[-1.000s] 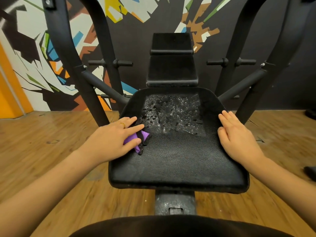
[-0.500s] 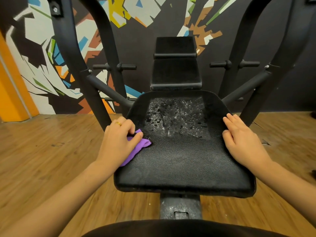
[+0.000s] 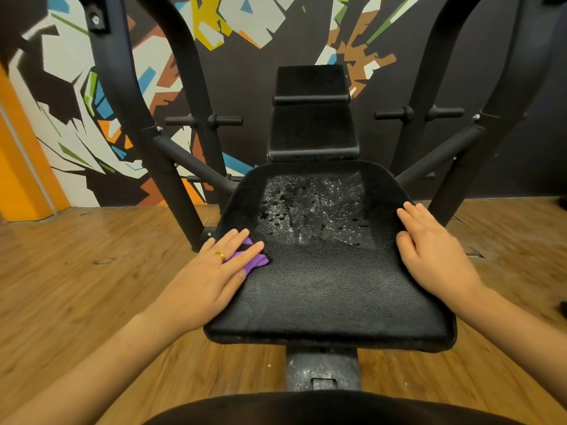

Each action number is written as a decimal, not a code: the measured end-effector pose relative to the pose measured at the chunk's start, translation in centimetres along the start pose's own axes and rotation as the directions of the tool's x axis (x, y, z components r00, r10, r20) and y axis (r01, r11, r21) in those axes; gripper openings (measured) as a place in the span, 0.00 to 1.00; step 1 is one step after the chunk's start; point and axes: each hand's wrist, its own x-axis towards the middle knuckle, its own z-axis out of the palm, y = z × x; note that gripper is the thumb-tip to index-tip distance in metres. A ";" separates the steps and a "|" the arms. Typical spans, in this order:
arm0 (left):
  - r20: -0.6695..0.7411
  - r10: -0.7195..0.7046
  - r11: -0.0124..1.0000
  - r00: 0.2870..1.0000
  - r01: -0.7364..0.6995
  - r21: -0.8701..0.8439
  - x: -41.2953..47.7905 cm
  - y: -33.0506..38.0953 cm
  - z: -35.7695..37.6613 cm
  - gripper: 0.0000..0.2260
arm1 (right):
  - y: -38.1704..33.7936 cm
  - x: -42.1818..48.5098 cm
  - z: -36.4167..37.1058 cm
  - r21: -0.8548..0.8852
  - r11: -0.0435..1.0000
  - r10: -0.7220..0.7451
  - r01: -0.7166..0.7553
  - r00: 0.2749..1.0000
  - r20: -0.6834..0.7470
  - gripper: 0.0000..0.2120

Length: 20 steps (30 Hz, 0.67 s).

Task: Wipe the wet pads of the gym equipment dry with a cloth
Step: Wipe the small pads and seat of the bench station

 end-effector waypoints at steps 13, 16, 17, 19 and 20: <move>-0.134 -0.140 0.990 0.981 0.142 0.005 2.7 1.8 0.6 0.25 | 0.0 0.0 0.1 0.011 1.000 0.005 -0.005 1.000 -0.011 0.24; -0.070 -0.104 0.987 0.992 0.111 0.117 1.4 1.8 0.7 0.25 | -0.1 -0.1 0.1 0.008 1.000 0.003 -0.003 1.000 -0.008 0.24; -0.040 -0.113 0.983 0.993 0.117 0.138 1.3 1.9 0.6 0.26 | -0.1 -0.1 0.1 0.006 1.000 0.002 -0.002 1.000 -0.008 0.24; -0.017 -0.128 0.981 0.992 0.129 0.148 1.4 2.2 0.2 0.29 | -0.2 -0.1 0.1 0.007 1.000 0.003 -0.003 1.000 -0.008 0.24; -0.009 -0.141 0.980 0.990 0.140 0.142 1.6 2.3 0.1 0.30 | -0.2 -0.1 0.1 0.007 1.000 0.004 -0.004 1.000 -0.007 0.24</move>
